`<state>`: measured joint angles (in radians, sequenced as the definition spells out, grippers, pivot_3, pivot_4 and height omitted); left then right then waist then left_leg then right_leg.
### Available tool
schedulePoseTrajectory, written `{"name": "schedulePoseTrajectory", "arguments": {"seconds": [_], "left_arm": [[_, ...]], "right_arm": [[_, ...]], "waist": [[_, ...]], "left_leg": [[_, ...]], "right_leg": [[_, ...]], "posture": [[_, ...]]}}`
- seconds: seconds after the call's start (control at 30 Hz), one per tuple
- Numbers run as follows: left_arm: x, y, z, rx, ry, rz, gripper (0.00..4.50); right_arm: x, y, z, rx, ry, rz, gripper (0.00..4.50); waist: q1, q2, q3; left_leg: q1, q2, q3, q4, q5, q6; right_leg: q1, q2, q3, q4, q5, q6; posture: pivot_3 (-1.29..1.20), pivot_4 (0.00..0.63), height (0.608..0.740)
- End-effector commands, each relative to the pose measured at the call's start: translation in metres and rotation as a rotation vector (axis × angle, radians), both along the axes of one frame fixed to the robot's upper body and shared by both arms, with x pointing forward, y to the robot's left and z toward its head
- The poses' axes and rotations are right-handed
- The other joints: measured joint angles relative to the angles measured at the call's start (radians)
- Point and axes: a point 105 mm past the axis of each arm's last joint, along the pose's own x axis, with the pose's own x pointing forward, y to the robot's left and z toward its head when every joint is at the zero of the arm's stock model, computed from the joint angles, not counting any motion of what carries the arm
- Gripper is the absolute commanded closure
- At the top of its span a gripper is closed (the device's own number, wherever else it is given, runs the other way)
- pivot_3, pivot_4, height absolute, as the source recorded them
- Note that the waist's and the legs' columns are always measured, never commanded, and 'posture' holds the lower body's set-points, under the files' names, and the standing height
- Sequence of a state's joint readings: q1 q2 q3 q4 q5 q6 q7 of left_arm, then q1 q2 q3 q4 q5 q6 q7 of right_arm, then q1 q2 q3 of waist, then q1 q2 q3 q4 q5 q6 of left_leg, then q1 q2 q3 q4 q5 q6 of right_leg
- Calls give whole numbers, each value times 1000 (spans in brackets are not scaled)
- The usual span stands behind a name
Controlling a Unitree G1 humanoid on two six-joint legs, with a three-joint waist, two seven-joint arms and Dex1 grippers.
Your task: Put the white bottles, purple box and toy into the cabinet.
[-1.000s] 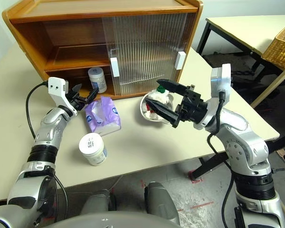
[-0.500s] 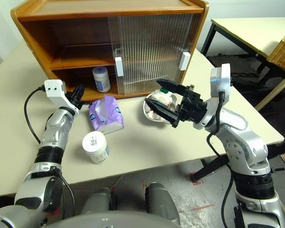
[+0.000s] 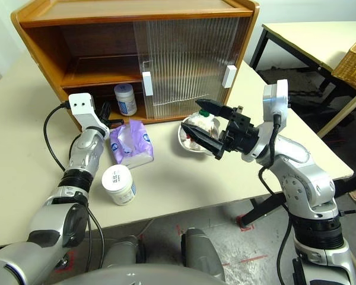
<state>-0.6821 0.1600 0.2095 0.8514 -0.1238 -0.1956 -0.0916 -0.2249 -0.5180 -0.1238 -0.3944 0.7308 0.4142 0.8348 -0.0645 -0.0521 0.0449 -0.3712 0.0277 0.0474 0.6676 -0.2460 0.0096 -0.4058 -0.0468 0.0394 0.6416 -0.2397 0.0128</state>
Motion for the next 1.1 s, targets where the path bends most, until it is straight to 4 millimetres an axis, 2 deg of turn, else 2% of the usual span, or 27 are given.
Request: {"name": "schedulePoseTrajectory", "arguments": {"seconds": [0.03, 0.33, 0.8, 1.1], "left_arm": [[5, 3, -1, 30, 13, 35, 4455], [12, 6, 0, 38, 33, 62, 4455], [19, -4, -3, 44, 83, 6, 4455], [22, -17, -2, 49, 100, -77, 4455]], "right_arm": [[-2, 2, 2, -6, -7, 6, 0], [-3, 2, 2, -8, -8, 1, 0], [-8, -1, 3, -11, -9, -21, 0], [-9, -1, 4, -8, -9, -35, 0]], "waist": [[0, 0, 0], [-1, 0, 0], [-27, 0, 0], [-35, 0, 0]], "left_leg": [[0, 0, 0, 0, 0, 0], [0, 0, 2, 0, 0, 0], [-1, 0, 6, 0, 0, -1], [-1, 1, 5, 0, 0, -1]], "right_leg": [[0, 0, 0, 0, 0, 0], [0, 0, 0, -1, 0, 0], [0, 0, -1, -1, 0, 0], [0, 0, -1, -2, 0, 0]], "posture": [[-96, 0, 740], [-113, 0, 740], [-148, 0, 740], [-163, 0, 740]]}}
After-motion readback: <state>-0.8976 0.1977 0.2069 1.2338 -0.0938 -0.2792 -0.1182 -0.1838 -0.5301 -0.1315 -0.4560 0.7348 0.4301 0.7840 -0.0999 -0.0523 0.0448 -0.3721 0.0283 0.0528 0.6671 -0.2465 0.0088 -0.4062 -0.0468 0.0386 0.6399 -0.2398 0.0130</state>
